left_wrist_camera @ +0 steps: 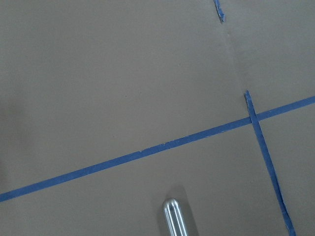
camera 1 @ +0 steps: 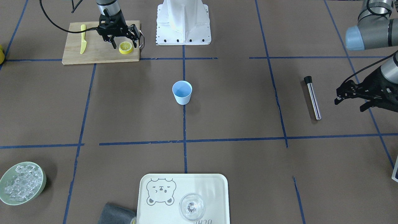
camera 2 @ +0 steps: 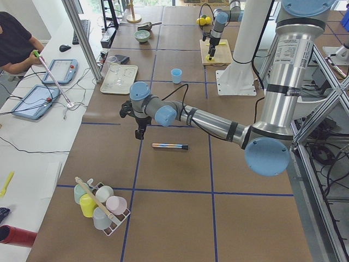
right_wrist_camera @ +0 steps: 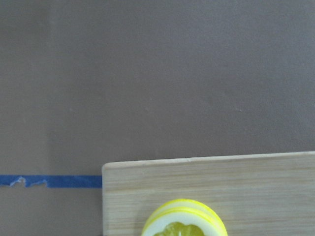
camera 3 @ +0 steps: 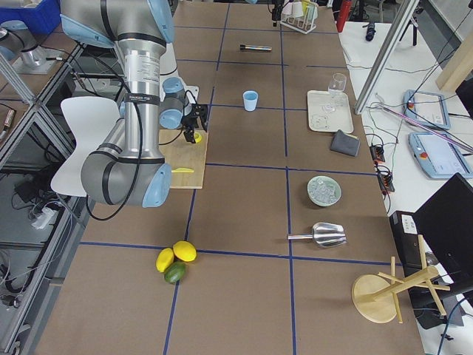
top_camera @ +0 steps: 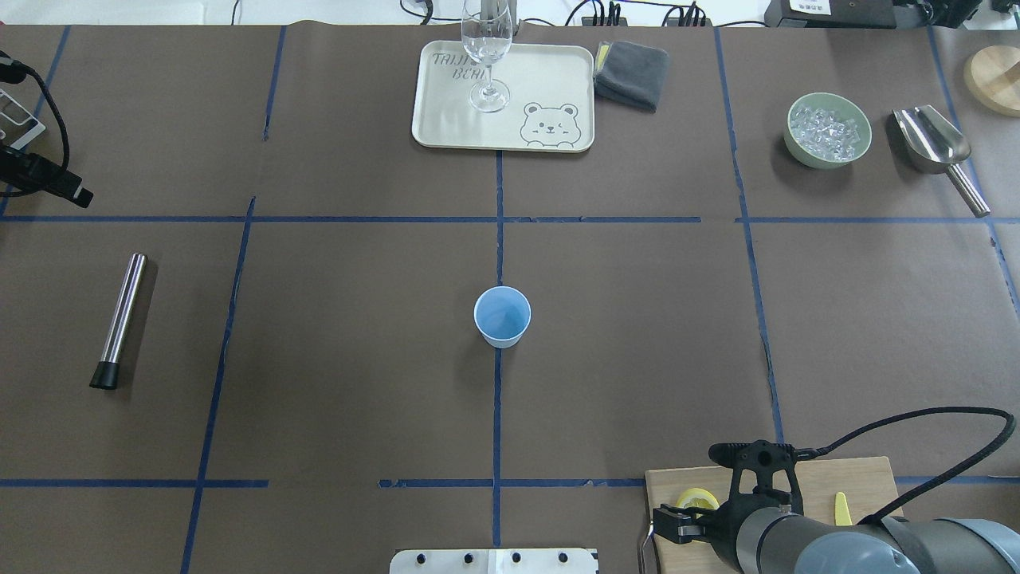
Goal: Squeeze lemon into cup
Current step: 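Close the right gripper on the lemon slice, then lift the lemon slice and carry it toward the blue cup, then lower the held lemon slice into the blue cup, then open the right gripper to drop the slice into the cup, then raise the right arm away from the cup while the left gripper reaches the metal rod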
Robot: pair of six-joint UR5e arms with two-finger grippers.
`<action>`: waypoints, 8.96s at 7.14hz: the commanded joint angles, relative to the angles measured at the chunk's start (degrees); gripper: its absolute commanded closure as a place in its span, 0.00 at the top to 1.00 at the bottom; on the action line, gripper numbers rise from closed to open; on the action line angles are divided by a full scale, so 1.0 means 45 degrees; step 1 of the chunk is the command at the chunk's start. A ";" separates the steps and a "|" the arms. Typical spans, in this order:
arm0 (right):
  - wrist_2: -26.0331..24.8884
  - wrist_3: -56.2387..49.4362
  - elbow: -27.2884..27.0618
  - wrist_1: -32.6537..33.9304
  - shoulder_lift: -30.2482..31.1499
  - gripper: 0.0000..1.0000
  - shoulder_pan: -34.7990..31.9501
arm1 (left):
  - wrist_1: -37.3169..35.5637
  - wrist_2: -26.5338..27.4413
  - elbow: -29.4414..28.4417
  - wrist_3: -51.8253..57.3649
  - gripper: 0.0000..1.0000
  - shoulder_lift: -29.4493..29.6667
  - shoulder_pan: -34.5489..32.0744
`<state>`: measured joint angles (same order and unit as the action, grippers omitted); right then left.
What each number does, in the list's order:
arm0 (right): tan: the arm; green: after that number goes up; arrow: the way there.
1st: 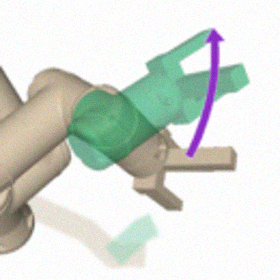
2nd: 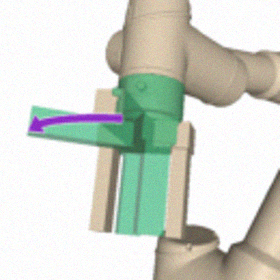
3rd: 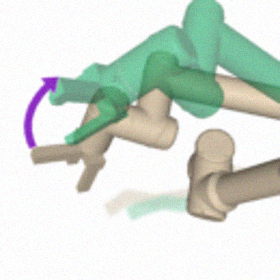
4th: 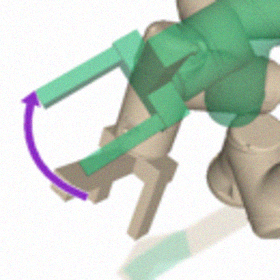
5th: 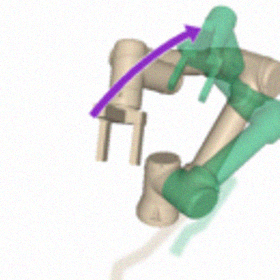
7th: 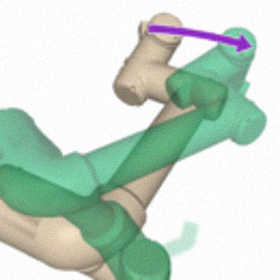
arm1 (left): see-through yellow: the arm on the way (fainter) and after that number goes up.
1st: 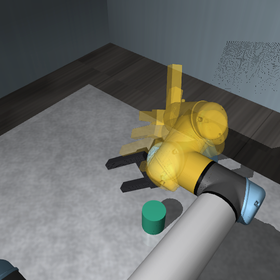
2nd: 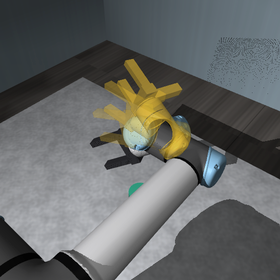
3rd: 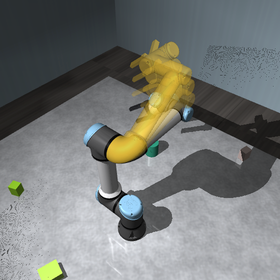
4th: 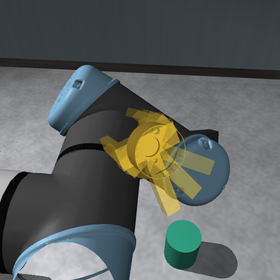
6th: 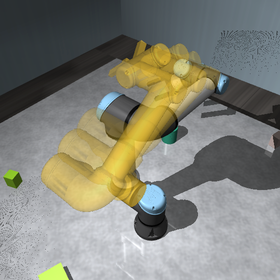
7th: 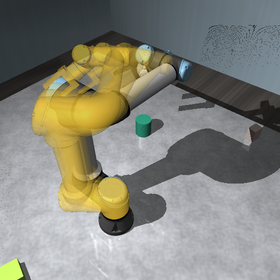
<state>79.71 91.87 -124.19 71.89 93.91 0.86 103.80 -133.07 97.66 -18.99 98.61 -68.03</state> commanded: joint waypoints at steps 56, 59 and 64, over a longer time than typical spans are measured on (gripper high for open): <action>0.9194 -1.0105 0.3634 0.4903 -0.6852 1.00 -1.2876 | 0.0449 0.0078 -0.1487 -0.3972 1.00 -0.0039 0.2260; 1.0856 -1.3631 0.4024 0.4922 -0.5599 1.00 -1.5322 | 0.0489 0.0430 -0.1585 -0.4531 1.00 -0.0058 0.2949; 1.1407 -1.4341 0.4005 0.4864 -0.4640 1.00 -1.6305 | 0.0508 0.0703 -0.2424 -0.4413 1.00 0.0350 0.3086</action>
<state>130.89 27.99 -106.10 93.83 72.35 -71.94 106.12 -129.93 87.72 -38.90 99.48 -54.34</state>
